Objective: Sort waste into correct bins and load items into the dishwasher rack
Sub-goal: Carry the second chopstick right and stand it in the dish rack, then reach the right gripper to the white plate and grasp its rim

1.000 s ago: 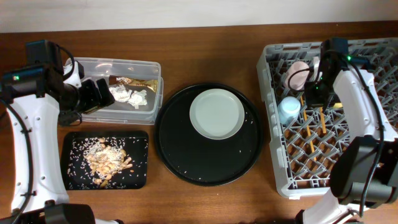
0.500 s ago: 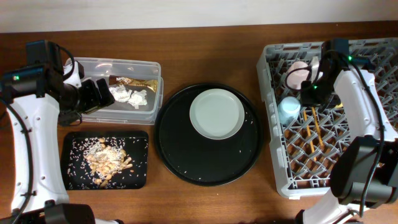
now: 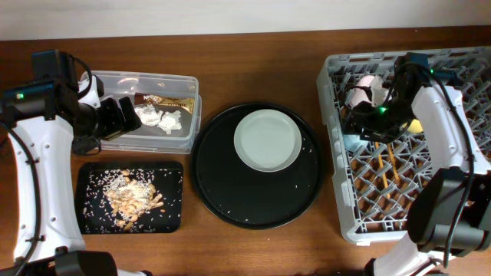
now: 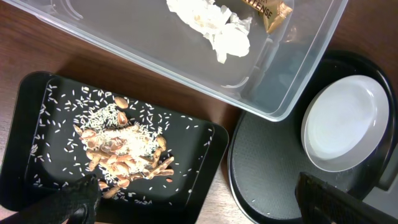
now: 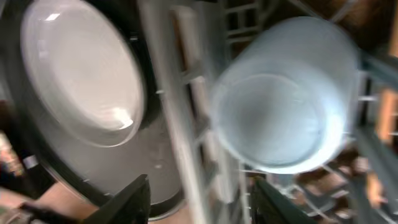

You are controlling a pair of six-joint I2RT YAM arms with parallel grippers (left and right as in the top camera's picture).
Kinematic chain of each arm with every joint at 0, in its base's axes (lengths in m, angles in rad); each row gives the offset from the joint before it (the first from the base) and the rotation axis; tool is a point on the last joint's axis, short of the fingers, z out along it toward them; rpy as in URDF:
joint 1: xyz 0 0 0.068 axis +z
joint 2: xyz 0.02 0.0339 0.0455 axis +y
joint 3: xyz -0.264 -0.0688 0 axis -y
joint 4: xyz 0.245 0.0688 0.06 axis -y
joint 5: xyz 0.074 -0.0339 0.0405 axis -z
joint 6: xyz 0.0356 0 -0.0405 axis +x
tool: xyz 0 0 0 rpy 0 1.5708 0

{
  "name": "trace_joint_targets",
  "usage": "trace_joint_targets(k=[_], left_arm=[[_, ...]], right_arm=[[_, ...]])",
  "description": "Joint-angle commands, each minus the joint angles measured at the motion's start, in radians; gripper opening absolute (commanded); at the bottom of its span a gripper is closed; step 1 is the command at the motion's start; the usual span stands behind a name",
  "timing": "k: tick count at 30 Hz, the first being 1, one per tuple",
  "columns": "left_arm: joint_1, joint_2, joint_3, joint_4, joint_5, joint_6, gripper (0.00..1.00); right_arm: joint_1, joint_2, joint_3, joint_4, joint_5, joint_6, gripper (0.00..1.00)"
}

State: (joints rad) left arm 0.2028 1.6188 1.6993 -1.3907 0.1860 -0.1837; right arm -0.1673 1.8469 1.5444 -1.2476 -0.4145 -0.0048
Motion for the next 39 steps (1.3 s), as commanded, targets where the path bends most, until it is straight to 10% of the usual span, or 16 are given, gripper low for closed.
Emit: trace_joint_targets(k=[1,6,9,15,20,28,39], left_arm=[[0.003,-0.017,0.003,0.001,0.0,-0.01,0.99],[0.003,-0.017,0.003,0.001,0.0,-0.01,0.99],[0.003,-0.016,0.003,0.001,0.0,-0.01,0.99],[0.003,-0.017,0.003,0.001,0.0,-0.01,0.99],[0.003,-0.017,0.003,0.001,0.0,-0.01,0.99],[0.003,-0.017,0.003,0.002,0.0,-0.01,0.99],[0.003,-0.017,0.003,0.002,0.0,-0.01,0.99]], right_arm=[[0.044,0.007,0.001,-0.03,-0.197,-0.056,0.51],[0.209,0.007,0.0,-0.019,-0.277,-0.065,0.63],[0.327,0.007,0.0,0.064,-0.289,-0.01,0.98],[0.574,0.008,-0.003,0.275,-0.254,0.104,0.98],[0.742,0.009,-0.003,0.295,0.123,0.208,0.46],[0.922,0.085,-0.003,0.415,0.537,0.366,0.41],[0.901,0.301,-0.003,0.52,0.565,0.366,0.29]])
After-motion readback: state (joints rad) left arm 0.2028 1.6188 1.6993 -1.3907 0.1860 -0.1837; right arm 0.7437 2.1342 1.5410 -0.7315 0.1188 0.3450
